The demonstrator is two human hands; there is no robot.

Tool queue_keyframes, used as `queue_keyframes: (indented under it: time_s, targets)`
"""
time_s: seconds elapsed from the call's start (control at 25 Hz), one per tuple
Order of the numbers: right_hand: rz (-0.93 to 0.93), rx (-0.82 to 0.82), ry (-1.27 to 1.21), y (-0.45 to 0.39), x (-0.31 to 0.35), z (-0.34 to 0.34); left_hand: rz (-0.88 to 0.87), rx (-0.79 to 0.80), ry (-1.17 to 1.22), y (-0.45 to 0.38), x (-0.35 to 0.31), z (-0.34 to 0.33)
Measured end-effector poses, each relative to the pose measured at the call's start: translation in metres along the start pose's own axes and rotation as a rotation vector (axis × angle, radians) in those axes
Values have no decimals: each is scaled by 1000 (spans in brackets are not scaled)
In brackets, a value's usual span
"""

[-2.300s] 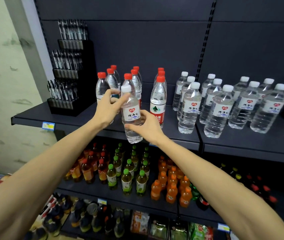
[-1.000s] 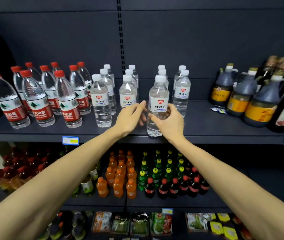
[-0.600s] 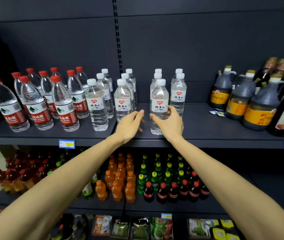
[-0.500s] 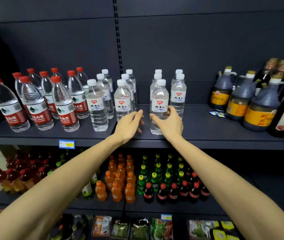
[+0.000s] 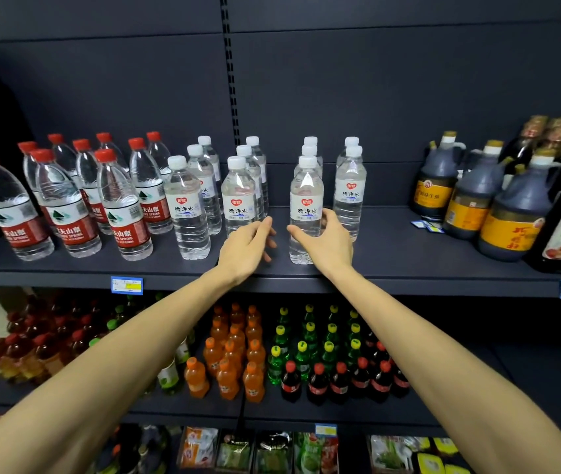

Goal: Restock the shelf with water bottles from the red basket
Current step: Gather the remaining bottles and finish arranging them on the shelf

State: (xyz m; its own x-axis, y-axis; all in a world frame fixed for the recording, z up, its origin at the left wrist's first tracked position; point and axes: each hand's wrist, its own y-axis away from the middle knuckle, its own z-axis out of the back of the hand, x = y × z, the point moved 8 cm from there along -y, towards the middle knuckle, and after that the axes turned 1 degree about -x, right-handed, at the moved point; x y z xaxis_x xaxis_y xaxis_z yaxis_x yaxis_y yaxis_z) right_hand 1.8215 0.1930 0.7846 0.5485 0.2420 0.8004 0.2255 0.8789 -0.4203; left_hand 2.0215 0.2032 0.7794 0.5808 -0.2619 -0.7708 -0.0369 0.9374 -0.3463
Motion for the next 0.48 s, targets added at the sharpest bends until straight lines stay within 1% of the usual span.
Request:
queue_keyframes:
  time_s: [0.48]
  targets:
    - [-24,20,-41,4,-2,-6,-61,-32,38,8,-16,17]
